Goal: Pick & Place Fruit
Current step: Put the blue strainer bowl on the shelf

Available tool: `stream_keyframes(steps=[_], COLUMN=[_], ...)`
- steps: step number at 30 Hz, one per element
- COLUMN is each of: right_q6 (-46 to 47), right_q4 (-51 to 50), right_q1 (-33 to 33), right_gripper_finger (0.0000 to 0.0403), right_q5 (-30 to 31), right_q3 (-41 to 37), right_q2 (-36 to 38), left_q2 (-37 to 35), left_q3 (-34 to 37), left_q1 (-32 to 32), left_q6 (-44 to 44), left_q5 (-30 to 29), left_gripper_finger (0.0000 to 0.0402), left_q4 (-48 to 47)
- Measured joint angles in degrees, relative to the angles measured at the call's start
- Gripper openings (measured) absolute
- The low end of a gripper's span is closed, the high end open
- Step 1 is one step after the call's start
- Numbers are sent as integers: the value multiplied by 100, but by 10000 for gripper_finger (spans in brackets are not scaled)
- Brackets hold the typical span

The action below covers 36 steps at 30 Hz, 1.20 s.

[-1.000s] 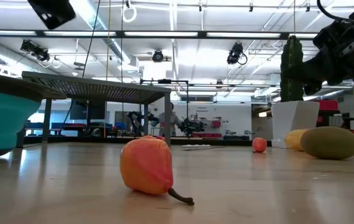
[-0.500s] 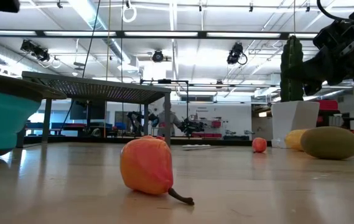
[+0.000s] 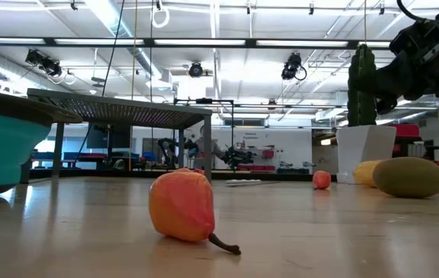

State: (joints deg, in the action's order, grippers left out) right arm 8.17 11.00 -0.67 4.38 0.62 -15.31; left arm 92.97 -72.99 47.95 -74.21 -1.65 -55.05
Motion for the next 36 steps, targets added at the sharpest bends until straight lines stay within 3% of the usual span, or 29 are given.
stream_keyframes(steps=[6,27,31,36], right_q6=[59,146,146,146], right_q4=[-2,-2,0,-2], right_q1=[0,0,0,0], right_gripper_finger=[13,13,13,13], right_q5=[-2,0,-1,-2], right_q3=[0,0,0,0], right_q2=[0,2,2,2], left_q2=[87,745,745,745], left_q3=[108,116,116,116], left_q1=[236,342,345,351], left_q6=[105,559,555,410], left_q5=[-644,-510,-512,-794], left_gripper_finger=[262,272,255,204], left_q4=[-242,-582,-598,-599])
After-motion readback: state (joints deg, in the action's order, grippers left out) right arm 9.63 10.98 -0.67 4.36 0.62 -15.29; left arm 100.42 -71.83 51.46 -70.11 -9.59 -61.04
